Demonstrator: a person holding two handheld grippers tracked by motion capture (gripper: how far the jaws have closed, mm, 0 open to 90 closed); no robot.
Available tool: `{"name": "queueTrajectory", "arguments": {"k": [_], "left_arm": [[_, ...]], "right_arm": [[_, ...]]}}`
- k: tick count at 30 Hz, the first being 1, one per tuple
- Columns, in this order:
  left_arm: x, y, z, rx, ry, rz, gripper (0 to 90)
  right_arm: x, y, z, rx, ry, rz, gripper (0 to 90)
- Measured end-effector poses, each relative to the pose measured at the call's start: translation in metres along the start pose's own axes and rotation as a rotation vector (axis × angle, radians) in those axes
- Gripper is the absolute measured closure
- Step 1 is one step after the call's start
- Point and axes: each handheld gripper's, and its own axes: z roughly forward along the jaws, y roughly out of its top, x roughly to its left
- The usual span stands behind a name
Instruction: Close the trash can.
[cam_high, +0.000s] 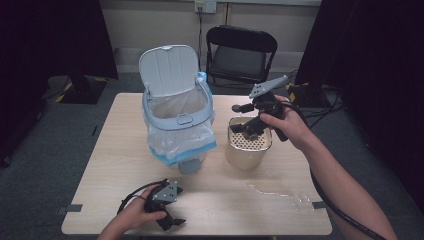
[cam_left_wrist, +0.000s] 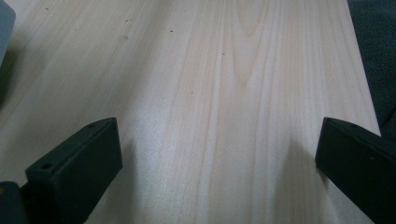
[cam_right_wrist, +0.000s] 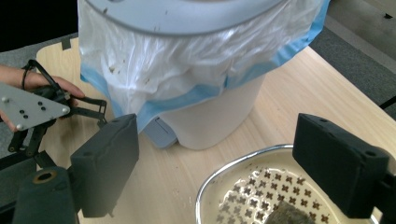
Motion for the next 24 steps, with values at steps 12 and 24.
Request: {"name": "queueTrajectory", "arguments": {"k": [12,24], "left_arm": [[0.0,0.0,0.0,0.004,0.0,-0.003,0.0],[0.0,0.0,0.0,0.004,0.0,-0.001,0.0]], "right_arm": [[0.01,-0.031,0.009,0.026,0.017,-0.005,14.2],[0.02,-0.06,0.02,0.041,0.041,-0.002,14.3]]}}
